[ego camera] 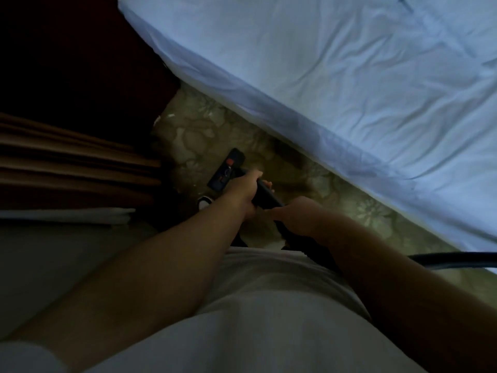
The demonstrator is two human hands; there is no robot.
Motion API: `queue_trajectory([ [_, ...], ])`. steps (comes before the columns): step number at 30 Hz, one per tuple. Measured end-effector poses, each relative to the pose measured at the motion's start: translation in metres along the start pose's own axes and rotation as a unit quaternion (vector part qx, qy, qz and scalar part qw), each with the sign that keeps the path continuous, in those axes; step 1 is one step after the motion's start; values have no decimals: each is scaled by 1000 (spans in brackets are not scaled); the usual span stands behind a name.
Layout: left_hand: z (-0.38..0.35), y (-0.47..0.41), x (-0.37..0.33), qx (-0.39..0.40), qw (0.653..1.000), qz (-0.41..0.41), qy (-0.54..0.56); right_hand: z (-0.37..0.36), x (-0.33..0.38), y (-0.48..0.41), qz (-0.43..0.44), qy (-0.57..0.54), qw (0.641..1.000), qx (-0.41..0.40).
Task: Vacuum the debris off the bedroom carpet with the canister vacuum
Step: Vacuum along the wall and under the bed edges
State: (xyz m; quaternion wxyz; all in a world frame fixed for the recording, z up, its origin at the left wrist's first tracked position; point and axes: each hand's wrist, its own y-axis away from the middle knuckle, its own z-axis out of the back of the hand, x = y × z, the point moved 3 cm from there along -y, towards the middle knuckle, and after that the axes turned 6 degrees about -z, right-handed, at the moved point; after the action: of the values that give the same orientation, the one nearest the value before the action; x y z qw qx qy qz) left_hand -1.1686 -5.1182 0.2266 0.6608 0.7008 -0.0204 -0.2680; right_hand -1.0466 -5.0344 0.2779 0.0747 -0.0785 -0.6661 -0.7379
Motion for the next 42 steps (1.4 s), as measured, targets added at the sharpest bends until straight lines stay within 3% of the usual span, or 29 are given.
queue_trajectory([
  [10, -110, 57, 82, 61, 997, -4, 48, 74, -100, 62, 17, 84, 996, -17],
  [20, -133, 77, 99, 64, 995, -9, 74, 90, -118, 104, 14, 86, 995, -54],
  [27, -73, 77, 65, 51, 991, -24, 121, 55, -62, 98, 10, 119, 991, -63],
  [37, 97, 20, -13, -35, 984, -24, 175, -47, 89, 28, 39, 237, 970, -31],
  [42, 152, 3, -25, -78, 983, -32, 161, -82, 122, 1, 26, 201, 979, 0],
])
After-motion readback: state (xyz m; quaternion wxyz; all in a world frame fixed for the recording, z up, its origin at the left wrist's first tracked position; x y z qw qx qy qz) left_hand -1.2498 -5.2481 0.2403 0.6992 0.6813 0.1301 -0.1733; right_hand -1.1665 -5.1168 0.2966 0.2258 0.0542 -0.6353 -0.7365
